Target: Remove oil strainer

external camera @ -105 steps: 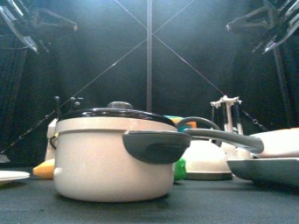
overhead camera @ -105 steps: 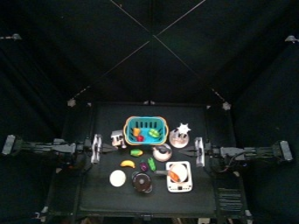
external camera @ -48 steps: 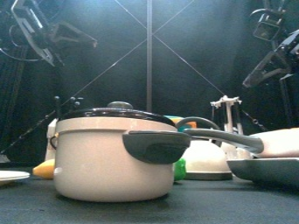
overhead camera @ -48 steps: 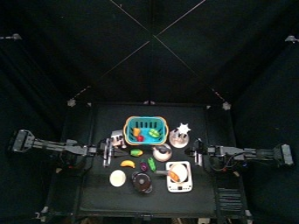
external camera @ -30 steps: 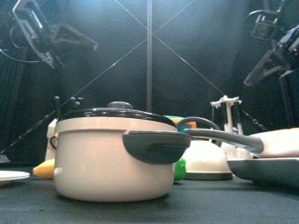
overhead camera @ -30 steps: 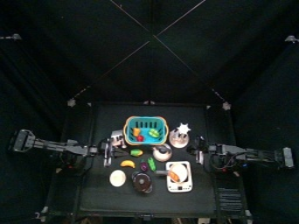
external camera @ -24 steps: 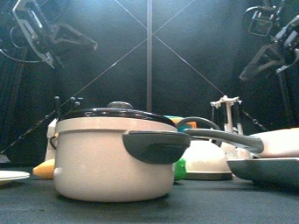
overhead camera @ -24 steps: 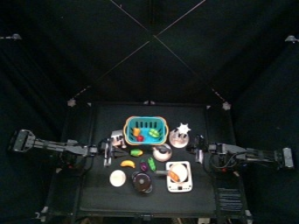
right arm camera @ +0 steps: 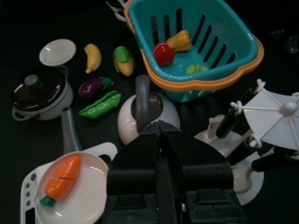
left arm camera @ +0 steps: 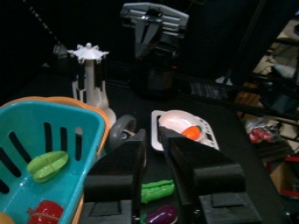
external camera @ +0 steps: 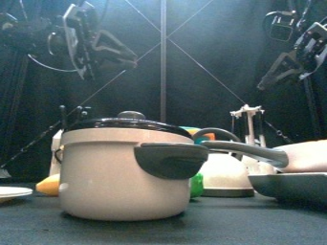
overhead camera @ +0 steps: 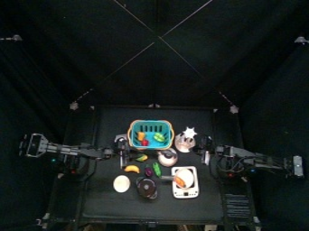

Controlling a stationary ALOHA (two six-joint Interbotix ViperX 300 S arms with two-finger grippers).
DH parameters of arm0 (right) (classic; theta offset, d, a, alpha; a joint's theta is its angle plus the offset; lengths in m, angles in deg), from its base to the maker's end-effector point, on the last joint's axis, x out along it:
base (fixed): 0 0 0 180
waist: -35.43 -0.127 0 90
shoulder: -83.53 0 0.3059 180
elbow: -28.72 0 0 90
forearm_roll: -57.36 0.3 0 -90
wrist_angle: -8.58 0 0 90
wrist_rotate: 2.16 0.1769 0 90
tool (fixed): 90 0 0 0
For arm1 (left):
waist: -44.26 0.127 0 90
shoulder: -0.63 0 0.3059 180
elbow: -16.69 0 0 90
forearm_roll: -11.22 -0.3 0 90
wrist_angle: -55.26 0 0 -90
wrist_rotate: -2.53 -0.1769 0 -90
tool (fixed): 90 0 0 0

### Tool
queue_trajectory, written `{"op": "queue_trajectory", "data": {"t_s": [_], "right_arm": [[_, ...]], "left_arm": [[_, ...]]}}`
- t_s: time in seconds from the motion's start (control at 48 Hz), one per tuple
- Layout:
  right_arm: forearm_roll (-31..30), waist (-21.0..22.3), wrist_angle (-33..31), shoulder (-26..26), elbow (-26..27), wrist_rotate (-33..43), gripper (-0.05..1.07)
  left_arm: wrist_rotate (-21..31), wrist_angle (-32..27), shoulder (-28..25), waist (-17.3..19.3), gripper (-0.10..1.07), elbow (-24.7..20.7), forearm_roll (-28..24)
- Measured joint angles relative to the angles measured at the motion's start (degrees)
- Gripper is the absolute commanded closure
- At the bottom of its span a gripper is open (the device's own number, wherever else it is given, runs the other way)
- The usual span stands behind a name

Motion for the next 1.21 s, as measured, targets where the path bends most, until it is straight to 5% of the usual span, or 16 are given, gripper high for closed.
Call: {"op": "queue_trajectory", "data": {"t_s": [0.208, 0.729, 1.208], "right_arm": [[-0.35, 2.20, -1.76, -1.05, -0.79, 0.00, 1.00], [0.35, 3.60, -2.37, -1.41, -1.41, 0.00, 1.00], [1.23, 3.60, -2.37, -1.41, -2.37, 0.00, 1.00]], "left_arm": [[-0.44, 0.09, -8.09, 2.55, -0.05, -6.94, -0.18], [-0.70, -0.26, -30.32, 8.79, -0.04, -29.00, -0.53], [-4.48, -4.83, -41.04, 12.30, -0.04, -41.92, -4.83]]}}
